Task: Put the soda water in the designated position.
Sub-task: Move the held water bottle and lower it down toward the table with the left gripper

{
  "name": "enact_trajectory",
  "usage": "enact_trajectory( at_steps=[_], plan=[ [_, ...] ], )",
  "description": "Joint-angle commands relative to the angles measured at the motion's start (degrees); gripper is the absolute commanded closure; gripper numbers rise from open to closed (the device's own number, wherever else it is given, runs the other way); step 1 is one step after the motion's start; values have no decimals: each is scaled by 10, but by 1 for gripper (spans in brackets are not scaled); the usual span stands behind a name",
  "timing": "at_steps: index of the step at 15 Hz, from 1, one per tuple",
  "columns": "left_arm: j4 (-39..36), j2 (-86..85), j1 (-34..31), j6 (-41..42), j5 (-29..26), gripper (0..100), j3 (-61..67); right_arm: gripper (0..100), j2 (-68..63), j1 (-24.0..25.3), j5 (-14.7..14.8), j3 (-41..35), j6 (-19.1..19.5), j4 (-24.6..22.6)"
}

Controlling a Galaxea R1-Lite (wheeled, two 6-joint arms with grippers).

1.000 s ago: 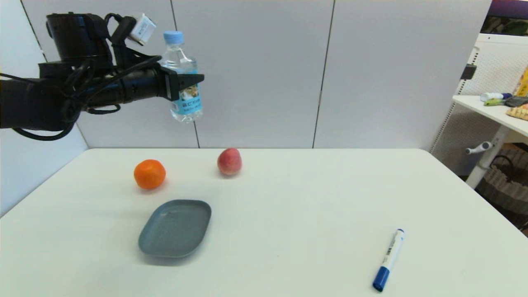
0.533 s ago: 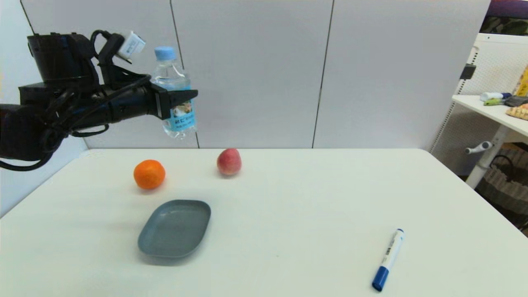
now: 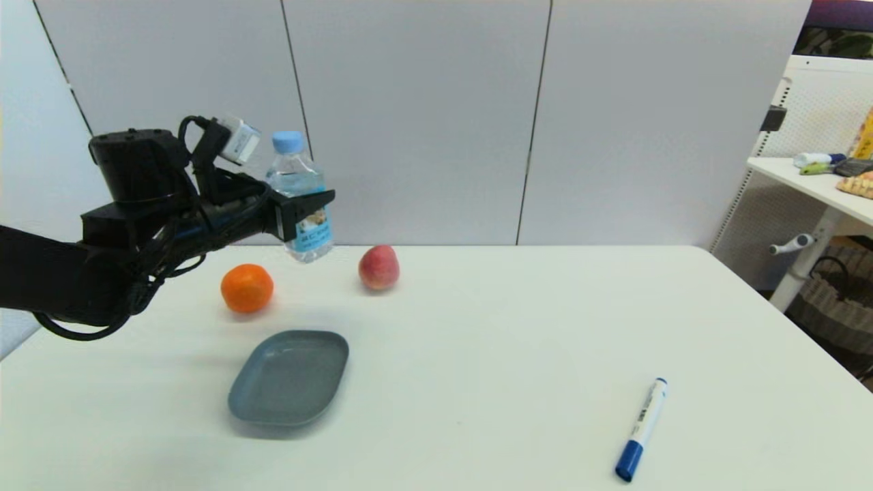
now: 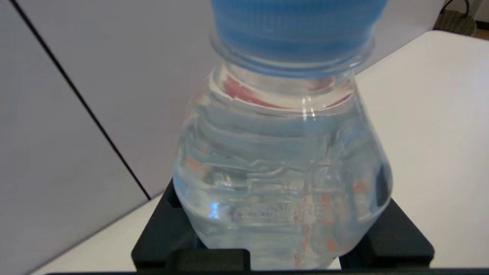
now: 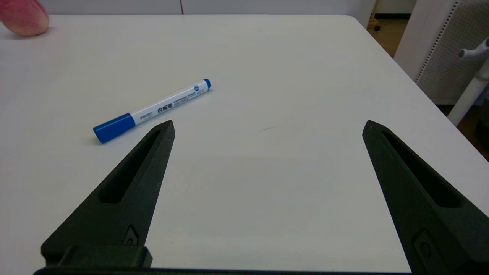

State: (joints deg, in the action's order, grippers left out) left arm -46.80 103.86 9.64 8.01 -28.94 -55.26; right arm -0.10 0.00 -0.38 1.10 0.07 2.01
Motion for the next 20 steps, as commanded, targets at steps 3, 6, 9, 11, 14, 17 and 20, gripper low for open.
enact_trajectory(
  at_steps=[3, 6, 9, 11, 14, 17, 20],
  plan=[
    [-65, 21, 0, -3, -2, 100, 93, 0, -1, 0, -1, 0, 0, 0],
    [-112, 42, 0, -3, -2, 100, 118, 0, -1, 0, 0, 0, 0, 0],
    [-145, 61, 0, -3, -2, 100, 130, 0, -1, 0, 0, 0, 0, -1],
    [-172, 74, 0, -3, -2, 100, 141, 0, -1, 0, -1, 0, 0, 0],
    [-198, 86, 0, -4, -2, 100, 159, 0, -1, 0, -1, 0, 0, 0],
    [-211, 98, 0, -4, -2, 100, 160, 0, -1, 0, 0, 0, 0, 0],
    [-222, 108, 0, -4, -2, 100, 161, 0, -1, 0, -1, 0, 0, 0]
  ],
)
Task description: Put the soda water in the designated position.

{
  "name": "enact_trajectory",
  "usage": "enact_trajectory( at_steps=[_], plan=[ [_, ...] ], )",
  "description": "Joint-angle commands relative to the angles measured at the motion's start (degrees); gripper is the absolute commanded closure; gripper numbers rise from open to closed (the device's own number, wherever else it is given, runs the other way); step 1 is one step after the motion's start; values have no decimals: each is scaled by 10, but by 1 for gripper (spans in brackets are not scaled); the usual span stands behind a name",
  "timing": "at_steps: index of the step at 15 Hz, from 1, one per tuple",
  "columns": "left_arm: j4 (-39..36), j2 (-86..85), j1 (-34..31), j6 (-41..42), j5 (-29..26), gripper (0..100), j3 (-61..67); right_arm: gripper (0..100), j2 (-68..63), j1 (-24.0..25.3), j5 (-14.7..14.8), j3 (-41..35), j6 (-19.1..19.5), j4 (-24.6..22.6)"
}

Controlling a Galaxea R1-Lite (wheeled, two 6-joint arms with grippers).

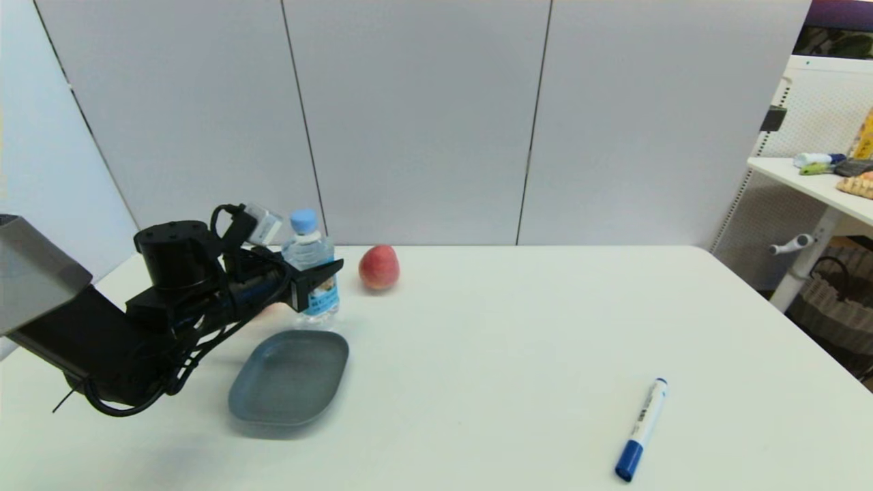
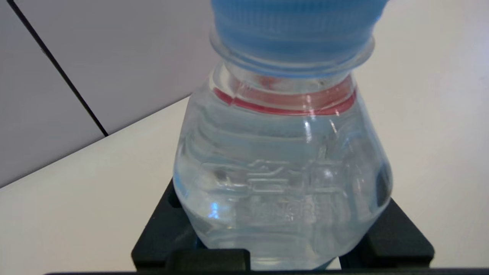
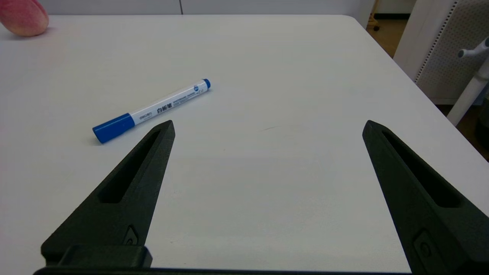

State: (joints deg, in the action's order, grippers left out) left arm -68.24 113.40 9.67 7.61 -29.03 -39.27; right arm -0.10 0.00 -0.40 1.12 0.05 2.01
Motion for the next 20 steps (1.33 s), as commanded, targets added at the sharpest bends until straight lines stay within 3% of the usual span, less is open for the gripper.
enact_trajectory(
  at_steps=[1, 7, 8, 17, 19, 20],
  plan=[
    [-8, 14, 1, 0, -2, 100, 1, 0, -1, 0, 0, 0, 0, 0],
    [-14, 23, 2, 0, -2, 100, 0, 0, -1, 0, 1, 0, 0, 0],
    [-17, 24, 2, 0, -2, 0, 1, 0, -1, 0, 0, -1, 0, 0],
    [-20, -45, 1, -24, 2, 0, -30, 0, -1, 0, 1, -1, 0, 0],
    [43, -100, -2, -30, 20, 0, -79, 0, -1, 0, 1, 0, 0, 0],
    [110, -138, -3, -30, 31, 0, -111, 0, -1, 0, 0, 0, 0, 0]
  ],
)
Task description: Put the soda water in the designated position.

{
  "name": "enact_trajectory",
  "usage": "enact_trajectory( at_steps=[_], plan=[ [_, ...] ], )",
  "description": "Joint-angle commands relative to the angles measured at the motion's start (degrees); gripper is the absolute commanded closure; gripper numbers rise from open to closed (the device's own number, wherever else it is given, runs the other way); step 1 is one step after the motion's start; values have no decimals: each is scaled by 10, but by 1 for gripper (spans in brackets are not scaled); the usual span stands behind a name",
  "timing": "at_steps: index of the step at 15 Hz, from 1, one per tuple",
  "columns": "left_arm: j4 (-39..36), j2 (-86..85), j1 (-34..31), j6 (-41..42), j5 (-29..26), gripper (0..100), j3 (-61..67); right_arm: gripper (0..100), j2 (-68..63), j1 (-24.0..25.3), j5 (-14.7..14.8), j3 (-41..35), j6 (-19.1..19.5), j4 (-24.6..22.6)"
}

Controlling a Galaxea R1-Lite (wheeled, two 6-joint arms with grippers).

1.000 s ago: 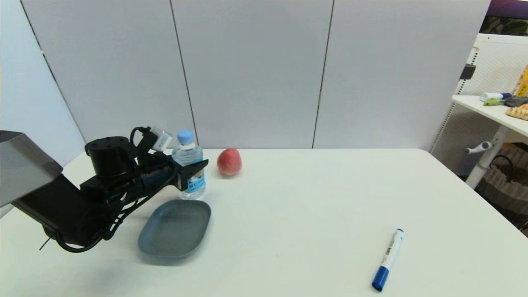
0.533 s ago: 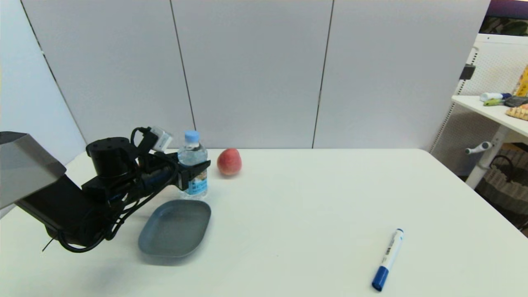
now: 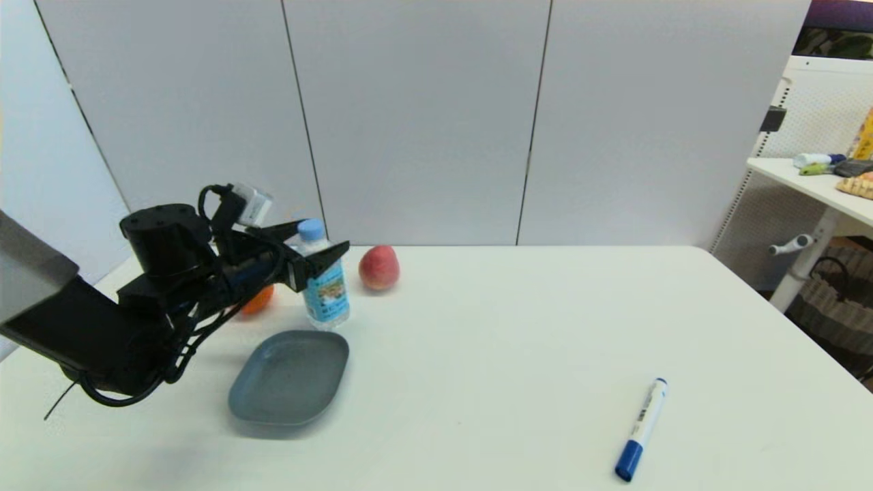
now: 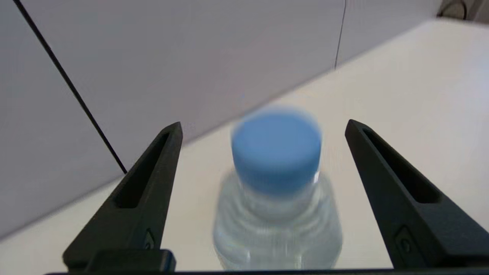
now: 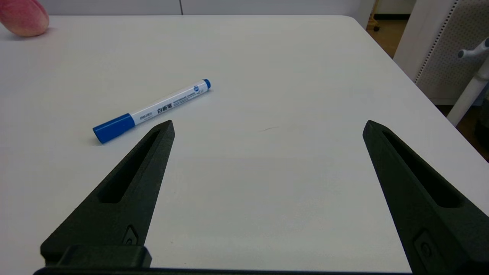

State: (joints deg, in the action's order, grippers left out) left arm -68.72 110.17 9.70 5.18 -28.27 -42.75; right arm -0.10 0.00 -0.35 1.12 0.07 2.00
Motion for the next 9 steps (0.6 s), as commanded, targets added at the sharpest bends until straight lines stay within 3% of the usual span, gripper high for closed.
enact_trajectory(
  at_steps=[1, 4, 6, 9],
  plan=[
    [206, -153, -4, -5, 27, 0, -119, 0, -1, 0, -1, 0, 0, 0],
    [429, -247, -7, -2, 61, 0, -226, 0, -1, 0, -1, 0, 0, 0],
    [575, -310, -7, 15, 136, 0, -275, 0, -1, 0, -1, -1, 0, 0],
    [677, -404, -7, 50, 273, 0, -258, 0, -1, 0, 0, 0, 0, 0]
  ],
)
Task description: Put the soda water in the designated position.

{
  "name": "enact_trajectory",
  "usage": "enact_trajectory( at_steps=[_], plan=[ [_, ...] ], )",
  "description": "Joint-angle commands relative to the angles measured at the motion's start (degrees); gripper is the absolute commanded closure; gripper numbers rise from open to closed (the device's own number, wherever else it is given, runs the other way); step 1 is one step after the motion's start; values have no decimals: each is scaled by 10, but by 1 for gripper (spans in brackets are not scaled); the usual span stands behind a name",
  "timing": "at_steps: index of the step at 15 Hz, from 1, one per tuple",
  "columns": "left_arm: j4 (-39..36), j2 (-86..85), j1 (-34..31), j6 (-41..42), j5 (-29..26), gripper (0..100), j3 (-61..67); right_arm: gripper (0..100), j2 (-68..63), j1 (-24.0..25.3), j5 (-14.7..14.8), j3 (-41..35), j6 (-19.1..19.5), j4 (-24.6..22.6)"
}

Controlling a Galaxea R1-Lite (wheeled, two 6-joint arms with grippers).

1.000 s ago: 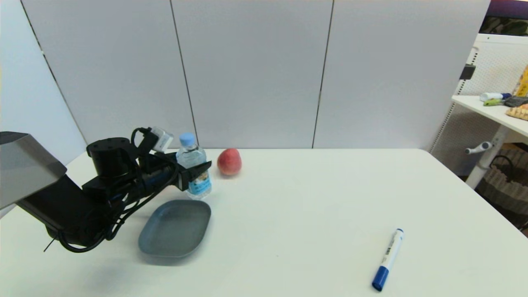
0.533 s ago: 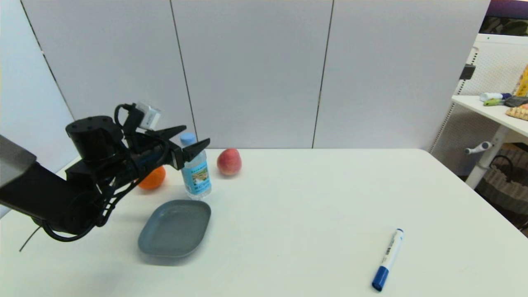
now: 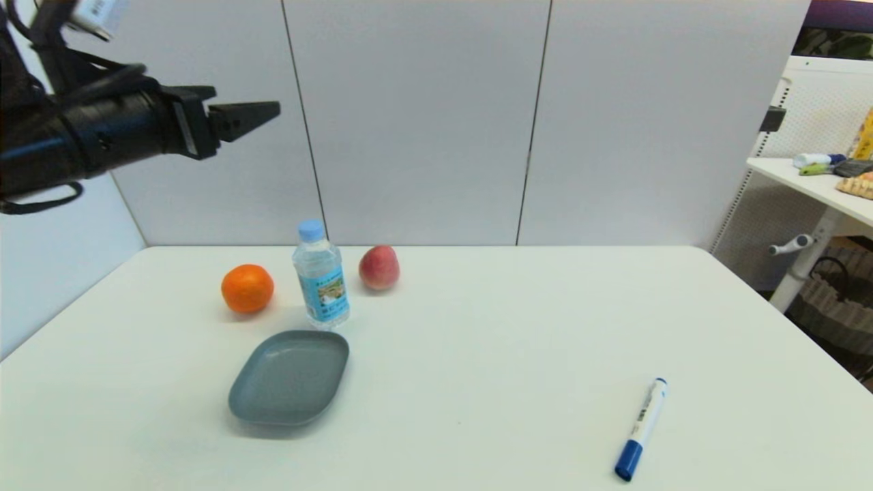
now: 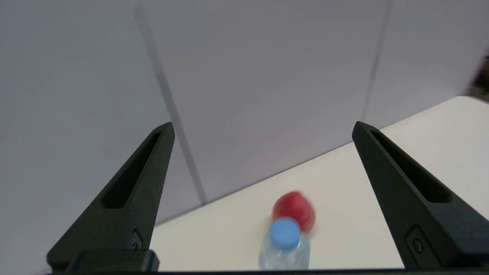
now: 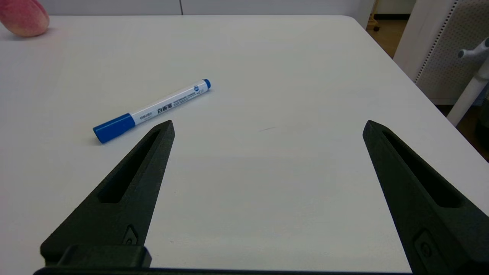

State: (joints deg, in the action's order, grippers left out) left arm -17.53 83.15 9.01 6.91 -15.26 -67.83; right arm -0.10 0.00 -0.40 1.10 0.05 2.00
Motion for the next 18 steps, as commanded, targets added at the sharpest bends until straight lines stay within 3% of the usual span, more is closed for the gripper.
enact_trajectory(
  at_steps=[1, 11, 14, 18],
  plan=[
    [171, -161, -1, 35, 157, 0, 19, 0, -1, 0, 1, 0, 0, 0],
    [126, -449, 0, 3, 159, 0, 455, 0, -1, 0, 0, 0, 0, 0],
    [125, -534, -50, 6, 155, 0, 540, 0, -1, 0, 0, 0, 0, 0],
    [124, -634, -99, 8, 103, 0, 613, 0, -1, 0, 0, 0, 0, 0]
  ],
)
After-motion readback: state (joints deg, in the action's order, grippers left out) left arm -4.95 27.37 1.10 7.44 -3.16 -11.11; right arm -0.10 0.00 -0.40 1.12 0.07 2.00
